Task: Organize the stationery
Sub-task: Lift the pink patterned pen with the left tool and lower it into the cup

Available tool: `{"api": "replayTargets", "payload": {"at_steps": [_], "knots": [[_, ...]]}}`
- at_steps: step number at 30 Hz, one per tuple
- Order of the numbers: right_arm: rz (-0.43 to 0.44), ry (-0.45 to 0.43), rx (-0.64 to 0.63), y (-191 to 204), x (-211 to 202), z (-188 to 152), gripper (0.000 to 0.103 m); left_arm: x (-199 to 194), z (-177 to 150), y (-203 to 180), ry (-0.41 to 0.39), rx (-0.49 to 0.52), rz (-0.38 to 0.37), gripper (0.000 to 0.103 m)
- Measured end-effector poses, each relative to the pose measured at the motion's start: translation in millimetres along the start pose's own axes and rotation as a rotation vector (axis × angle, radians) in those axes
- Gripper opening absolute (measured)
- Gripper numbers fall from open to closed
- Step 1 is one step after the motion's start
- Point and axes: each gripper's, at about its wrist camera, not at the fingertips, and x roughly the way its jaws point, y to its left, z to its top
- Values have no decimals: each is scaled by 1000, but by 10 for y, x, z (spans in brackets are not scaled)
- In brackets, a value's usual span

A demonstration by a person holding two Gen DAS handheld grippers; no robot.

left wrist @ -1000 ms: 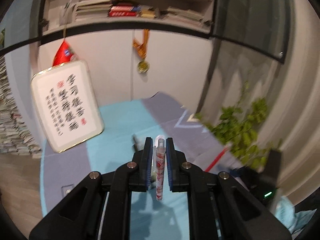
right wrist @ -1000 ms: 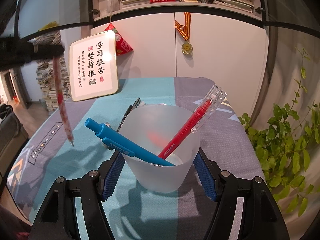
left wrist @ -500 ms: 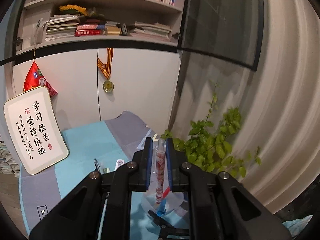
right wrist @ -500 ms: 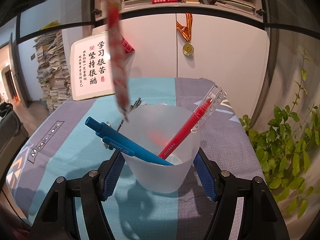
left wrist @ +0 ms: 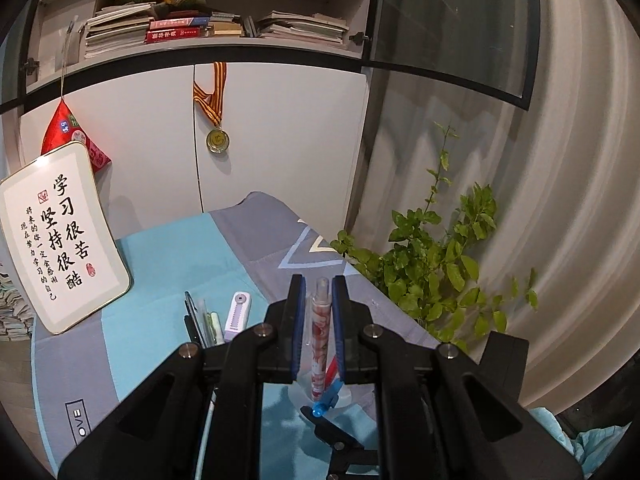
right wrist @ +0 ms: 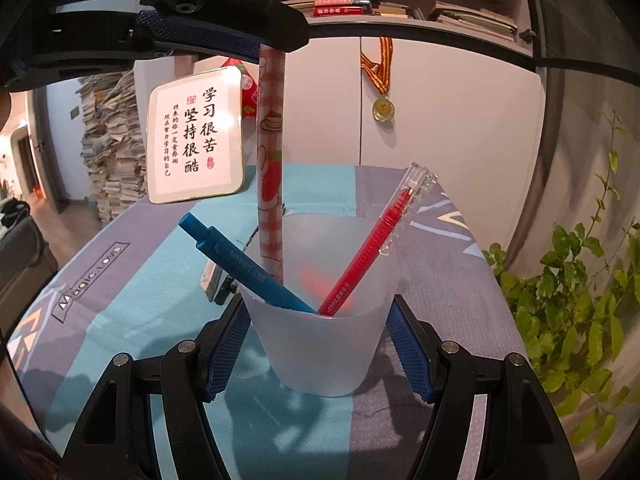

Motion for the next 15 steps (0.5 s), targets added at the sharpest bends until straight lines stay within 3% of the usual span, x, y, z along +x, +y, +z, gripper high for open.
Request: {"api": "replayTargets", "payload": {"at_steps": [15], "knots": [[-26,34,-11,30,-1,5,71,-42,-91,68,43,-24,-23,12]]}}
